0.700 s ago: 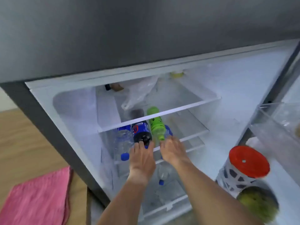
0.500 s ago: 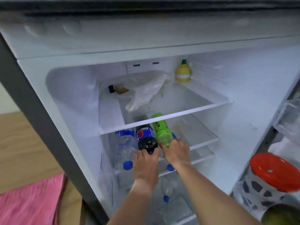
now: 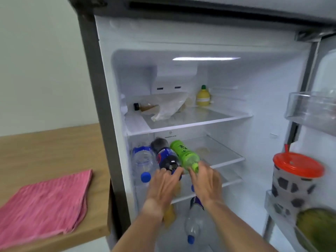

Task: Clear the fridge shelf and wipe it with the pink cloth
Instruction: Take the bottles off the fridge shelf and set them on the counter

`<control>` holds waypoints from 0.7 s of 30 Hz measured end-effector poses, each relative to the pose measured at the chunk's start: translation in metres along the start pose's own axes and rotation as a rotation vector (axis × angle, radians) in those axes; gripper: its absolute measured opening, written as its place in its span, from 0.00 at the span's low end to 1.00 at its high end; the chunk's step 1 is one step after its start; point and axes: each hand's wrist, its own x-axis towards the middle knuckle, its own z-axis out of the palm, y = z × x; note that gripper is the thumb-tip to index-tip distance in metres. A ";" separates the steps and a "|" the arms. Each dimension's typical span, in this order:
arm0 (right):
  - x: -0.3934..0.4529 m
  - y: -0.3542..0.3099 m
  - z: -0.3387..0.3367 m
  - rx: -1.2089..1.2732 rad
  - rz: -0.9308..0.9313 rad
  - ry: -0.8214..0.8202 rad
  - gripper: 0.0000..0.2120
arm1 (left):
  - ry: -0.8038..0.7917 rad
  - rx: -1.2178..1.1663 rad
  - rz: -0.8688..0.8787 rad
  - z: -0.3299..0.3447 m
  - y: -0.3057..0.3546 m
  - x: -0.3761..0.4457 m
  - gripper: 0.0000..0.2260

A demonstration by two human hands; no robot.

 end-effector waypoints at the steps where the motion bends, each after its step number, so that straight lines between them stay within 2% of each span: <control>1: -0.003 0.000 -0.010 -0.003 -0.004 -0.001 0.14 | 0.017 0.009 0.025 -0.005 0.000 -0.004 0.19; 7: -0.007 -0.008 -0.064 0.271 -0.083 0.025 0.12 | 0.166 0.157 0.199 -0.058 -0.002 -0.016 0.19; 9: -0.006 -0.014 -0.082 0.362 -0.096 0.072 0.10 | 0.255 0.164 0.182 -0.072 0.000 -0.016 0.17; 13: -0.005 -0.029 -0.111 0.396 -0.109 0.057 0.10 | 0.334 0.024 0.002 -0.108 0.007 -0.022 0.10; 17: -0.007 -0.044 -0.129 0.341 -0.119 -0.014 0.11 | 0.355 -0.244 -0.265 -0.136 0.004 -0.025 0.13; 21: -0.006 -0.063 -0.148 0.237 -0.105 -0.095 0.14 | 0.416 -0.375 -0.372 -0.174 0.003 -0.030 0.14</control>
